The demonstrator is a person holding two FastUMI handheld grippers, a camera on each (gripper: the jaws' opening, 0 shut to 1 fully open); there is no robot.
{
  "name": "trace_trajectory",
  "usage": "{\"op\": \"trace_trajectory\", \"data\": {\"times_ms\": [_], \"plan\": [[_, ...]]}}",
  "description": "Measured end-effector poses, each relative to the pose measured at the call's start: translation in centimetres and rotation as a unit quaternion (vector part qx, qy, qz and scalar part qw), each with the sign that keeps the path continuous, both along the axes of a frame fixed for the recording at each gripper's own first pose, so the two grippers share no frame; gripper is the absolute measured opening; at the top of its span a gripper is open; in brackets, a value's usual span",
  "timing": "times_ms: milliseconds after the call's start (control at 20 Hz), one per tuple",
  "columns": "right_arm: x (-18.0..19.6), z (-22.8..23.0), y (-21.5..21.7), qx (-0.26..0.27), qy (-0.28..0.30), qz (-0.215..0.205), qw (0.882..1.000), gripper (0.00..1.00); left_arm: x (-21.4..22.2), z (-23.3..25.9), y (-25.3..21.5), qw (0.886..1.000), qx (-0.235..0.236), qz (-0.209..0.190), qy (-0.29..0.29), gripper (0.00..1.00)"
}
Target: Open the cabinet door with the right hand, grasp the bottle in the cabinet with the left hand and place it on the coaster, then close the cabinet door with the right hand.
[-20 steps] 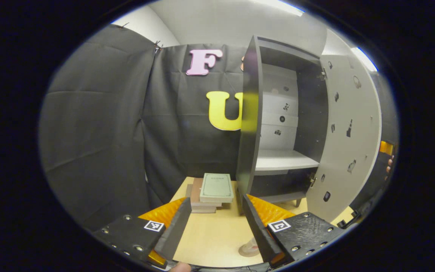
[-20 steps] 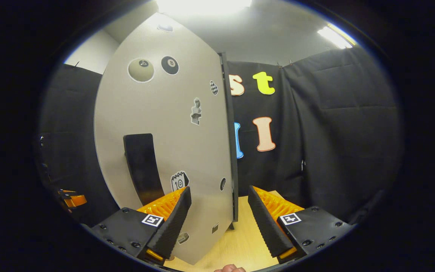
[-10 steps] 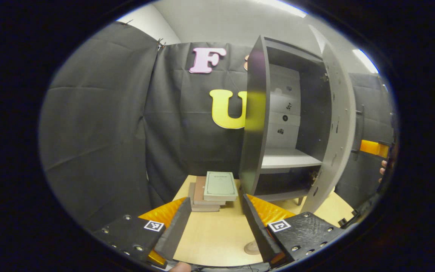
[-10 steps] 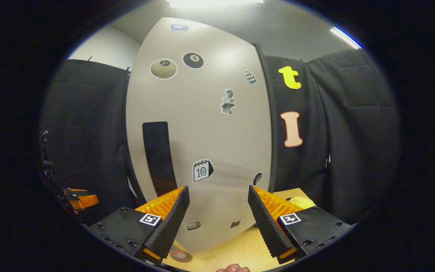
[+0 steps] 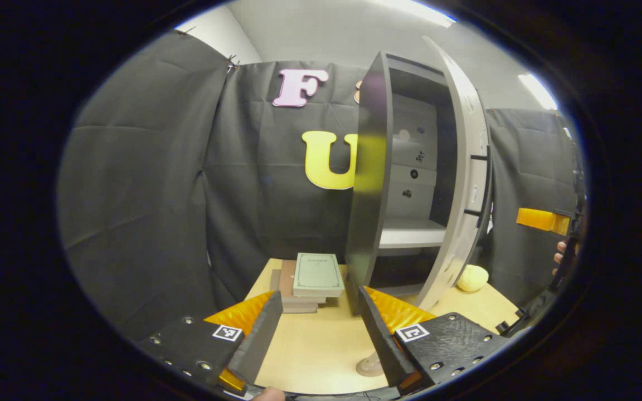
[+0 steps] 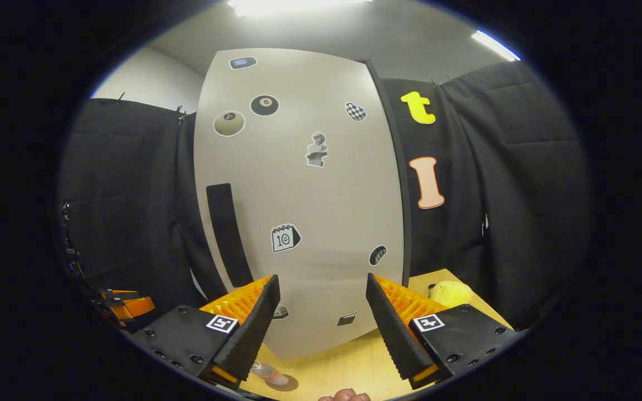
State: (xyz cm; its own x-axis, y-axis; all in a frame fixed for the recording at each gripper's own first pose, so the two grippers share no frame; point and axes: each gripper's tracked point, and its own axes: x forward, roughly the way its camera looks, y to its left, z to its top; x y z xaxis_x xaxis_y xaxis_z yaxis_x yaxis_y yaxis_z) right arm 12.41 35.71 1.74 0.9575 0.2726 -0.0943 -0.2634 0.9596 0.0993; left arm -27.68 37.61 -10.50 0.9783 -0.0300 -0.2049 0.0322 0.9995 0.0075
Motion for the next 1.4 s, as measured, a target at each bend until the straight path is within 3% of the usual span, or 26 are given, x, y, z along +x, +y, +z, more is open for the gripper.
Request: {"op": "trace_trajectory", "data": {"times_ms": [300,450,700,950,1150,1400], "plan": [[0.0,1.0,-4.3,-0.019,-0.032,-0.062,0.997,0.98,1.2,1.5,-4.5,0.995,-0.047,-0.077,-0.039,0.84],[-0.4,1.1,-6.2,-0.008,-0.03,-0.081,0.996,0.98,2.0,3.1,-6.2,0.993,-0.037,-0.089,-0.062,0.82],[-0.5,1.1,-8.6,0.007,-0.018,-0.091,0.996,0.98,3.2,5.7,-9.7,0.992,-0.011,-0.092,-0.084,0.82],[0.2,1.9,-11.0,0.005,-0.025,-0.089,0.996,0.98,3.1,7.3,-13.8,0.991,-0.013,-0.084,-0.104,0.82],[0.7,2.5,-12.5,0.015,-0.033,-0.071,0.997,0.98,2.9,8.9,-16.4,0.991,-0.017,-0.049,-0.123,0.84],[1.4,1.1,-14.4,0.012,0.0,-0.05,0.999,0.98,1.9,9.9,-19.7,0.99,-0.028,-0.025,-0.136,0.82]]}}
